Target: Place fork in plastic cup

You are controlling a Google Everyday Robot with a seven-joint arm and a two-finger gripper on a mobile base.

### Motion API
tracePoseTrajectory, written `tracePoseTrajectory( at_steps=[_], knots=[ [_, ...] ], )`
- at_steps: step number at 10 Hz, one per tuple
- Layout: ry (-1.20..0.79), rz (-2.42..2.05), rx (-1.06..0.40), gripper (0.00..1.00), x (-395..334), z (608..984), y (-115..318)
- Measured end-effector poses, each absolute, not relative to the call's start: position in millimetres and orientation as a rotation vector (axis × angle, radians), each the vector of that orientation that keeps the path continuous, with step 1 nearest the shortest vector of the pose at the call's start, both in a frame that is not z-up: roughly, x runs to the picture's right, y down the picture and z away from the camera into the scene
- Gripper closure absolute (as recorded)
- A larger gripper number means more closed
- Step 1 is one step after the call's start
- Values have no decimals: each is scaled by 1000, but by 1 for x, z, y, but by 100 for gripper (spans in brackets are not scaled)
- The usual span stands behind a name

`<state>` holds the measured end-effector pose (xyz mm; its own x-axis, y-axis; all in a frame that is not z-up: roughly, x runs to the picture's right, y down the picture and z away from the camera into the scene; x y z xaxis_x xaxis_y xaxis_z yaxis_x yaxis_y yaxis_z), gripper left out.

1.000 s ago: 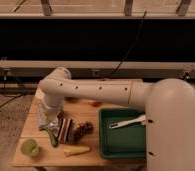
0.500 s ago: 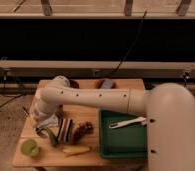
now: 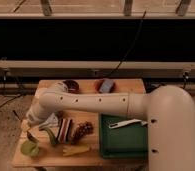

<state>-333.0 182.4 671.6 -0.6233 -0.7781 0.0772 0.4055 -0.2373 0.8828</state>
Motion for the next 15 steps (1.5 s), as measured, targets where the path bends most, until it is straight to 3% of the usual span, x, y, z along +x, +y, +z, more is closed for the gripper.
tracePoseTrajectory(
  at_steps=[8,14,15],
  knots=[
    [-1282,-1949,573,100,-376,661,194],
    [-1331,-1888,573,100,-374,695,223],
    [-1337,-1871,580,95,-371,699,225]
  ],
)
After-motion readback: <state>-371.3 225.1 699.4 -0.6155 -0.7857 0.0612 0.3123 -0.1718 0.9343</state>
